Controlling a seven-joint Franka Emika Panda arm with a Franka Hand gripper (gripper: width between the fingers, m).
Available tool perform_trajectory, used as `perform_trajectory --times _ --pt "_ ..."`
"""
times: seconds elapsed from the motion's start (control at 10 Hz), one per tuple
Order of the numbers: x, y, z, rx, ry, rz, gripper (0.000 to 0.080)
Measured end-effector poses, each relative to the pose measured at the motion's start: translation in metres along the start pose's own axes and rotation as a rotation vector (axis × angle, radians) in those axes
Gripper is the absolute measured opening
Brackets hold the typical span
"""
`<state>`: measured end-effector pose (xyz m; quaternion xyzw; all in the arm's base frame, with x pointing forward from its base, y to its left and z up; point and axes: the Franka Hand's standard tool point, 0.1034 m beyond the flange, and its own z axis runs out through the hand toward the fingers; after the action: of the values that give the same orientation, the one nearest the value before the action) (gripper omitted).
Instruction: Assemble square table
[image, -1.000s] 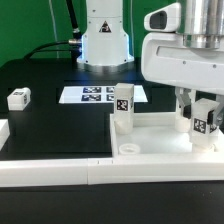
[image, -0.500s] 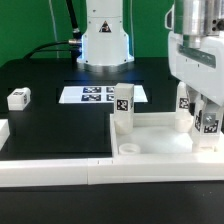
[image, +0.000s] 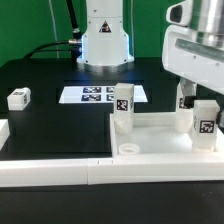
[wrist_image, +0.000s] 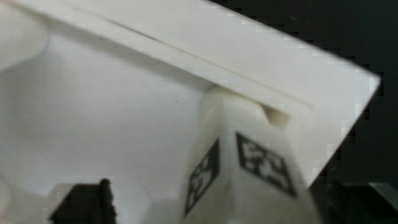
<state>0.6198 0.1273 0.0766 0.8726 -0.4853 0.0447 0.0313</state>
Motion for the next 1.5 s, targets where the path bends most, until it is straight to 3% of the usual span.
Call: perform_trajectory --times 0.1,0.3,0.5,0.6,0.7,0.9,1.0,1.1,1.2,1.5 --pt "-0.0011 0.0017 0.0013 0.008 0.003 -0.094 0.0637" --pt "-0.0002 0.0022 0.0022 0.007 0.003 -0.205 0.0646" --pt "0.0005 -0.0005 0.0013 0.006 0.026 -0.522 0.0649" --pt "0.0053 -0.0053 0.0006 0.031 0.050 -0.622 0.0649" --pt "0.0051 -0.0064 0.0005 0.038 0.056 -0.634 0.0649" --pt "0.0047 -0.0063 0.0007 0.038 0.054 -0.627 0.0602" --pt "0.0045 -0.0063 0.0007 0.039 0.053 -0.604 0.0419" --pt "0.0041 -0.0065 0.0007 0.041 0.051 -0.549 0.0419" --pt "0.0041 -0.0062 0.0010 0.044 0.046 -0.461 0.0287" --pt "0.0044 -0.0055 0.0018 0.048 0.035 -0.266 0.0288"
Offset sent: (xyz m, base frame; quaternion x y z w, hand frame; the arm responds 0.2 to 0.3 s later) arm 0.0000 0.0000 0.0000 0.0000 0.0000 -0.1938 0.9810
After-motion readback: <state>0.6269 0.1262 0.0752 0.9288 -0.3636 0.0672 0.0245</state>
